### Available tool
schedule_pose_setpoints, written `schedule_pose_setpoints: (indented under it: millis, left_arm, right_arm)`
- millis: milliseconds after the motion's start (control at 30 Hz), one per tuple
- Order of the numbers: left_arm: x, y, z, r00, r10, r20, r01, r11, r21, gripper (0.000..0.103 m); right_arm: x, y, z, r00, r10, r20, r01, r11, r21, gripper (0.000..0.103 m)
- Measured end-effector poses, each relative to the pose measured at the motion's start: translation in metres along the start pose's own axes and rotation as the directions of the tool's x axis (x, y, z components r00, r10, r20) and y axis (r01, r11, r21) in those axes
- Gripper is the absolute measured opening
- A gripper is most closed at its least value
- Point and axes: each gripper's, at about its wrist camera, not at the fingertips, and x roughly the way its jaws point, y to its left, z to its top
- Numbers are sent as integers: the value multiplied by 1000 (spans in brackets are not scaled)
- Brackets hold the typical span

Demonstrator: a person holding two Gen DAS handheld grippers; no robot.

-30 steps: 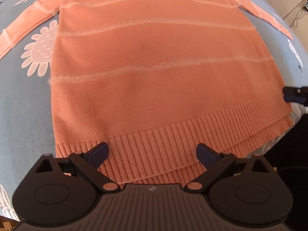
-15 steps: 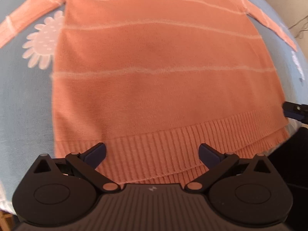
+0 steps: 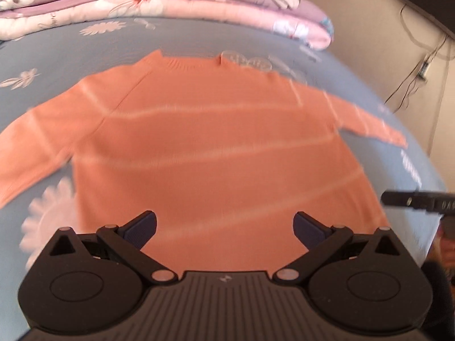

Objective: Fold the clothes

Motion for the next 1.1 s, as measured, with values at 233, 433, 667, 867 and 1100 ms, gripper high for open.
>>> schedule_pose_setpoints:
  millis: [233,433,667,867,1100]
  left_arm:
    - [32,59,-7,994,105,-42,-109,985,-130,101]
    - [10,52,-26,988,147,-41,-147,989,14,101]
    - [25,48,28,994,96,51,-97,995,12,101]
    - [59,82,34,983,180,-18,-181,983,-33,101]
    - [13,64,30,989,151,8,-150,986,-69,101]
  right_arm:
    - [38,9,6,997,-5,-73,3,1000,-31,75]
    - [43,-4,-9,993,-51,-108,47,998,-45,76]
    - [24,-5,-15,996,-59,-73,56,997,-48,77]
    - [17,1,-17,994,-83,-71,78,994,-78,77]
    - [6,-2,-21,994,-89,-63,84,994,-75,78]
